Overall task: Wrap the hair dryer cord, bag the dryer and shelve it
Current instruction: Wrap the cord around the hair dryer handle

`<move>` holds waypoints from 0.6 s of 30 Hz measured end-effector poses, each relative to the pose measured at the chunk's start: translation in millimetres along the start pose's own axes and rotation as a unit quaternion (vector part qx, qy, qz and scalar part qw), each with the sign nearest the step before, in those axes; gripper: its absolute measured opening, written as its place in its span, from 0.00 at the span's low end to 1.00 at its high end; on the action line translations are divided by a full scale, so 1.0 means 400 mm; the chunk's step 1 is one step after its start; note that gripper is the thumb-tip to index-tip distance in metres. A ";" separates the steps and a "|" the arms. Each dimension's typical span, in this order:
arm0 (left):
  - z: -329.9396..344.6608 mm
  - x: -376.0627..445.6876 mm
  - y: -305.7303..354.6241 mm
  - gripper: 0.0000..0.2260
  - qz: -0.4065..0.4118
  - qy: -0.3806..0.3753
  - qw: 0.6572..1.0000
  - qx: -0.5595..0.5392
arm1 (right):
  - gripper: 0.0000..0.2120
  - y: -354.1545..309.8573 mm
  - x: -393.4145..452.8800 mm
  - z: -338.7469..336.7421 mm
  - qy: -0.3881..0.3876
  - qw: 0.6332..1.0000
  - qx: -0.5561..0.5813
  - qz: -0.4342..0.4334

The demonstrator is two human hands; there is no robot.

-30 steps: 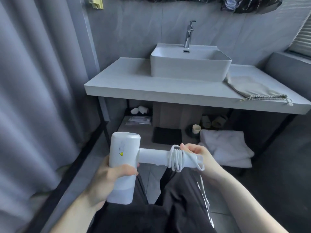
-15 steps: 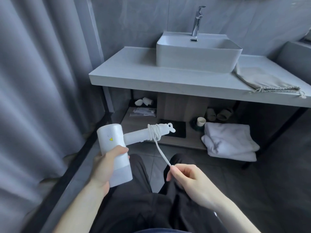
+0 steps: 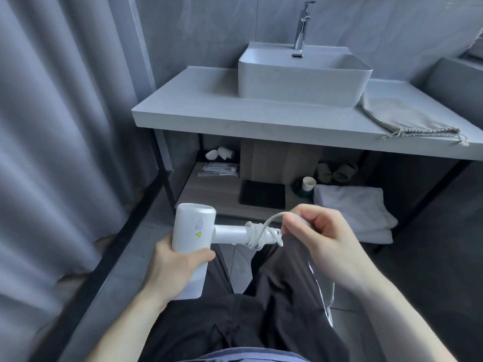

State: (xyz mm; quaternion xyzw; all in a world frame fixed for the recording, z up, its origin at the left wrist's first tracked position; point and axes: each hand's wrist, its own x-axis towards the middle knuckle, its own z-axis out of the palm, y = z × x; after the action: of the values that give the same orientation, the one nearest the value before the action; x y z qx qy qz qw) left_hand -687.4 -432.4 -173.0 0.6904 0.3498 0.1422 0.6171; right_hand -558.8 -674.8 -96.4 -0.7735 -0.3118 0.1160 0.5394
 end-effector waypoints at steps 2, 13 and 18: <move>-0.003 -0.003 -0.005 0.19 0.004 -0.033 0.999 0.013 | 0.17 0.013 0.020 -0.016 0.029 1.000 -0.002 0.005; -0.009 -0.064 0.070 0.17 0.092 -0.200 0.975 0.016 | 0.19 0.108 0.105 -0.018 0.085 0.996 0.009 0.038; -0.017 -0.079 0.112 0.20 0.105 -0.195 0.974 -0.046 | 0.20 0.154 0.115 0.011 0.041 0.987 0.114 0.109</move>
State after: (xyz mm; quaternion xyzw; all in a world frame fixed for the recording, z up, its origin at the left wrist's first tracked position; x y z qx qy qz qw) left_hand -700.7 -447.9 -121.6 0.7089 0.1412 0.0848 0.6858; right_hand -503.3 -657.2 -146.6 -0.7406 -0.1882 0.1769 0.6203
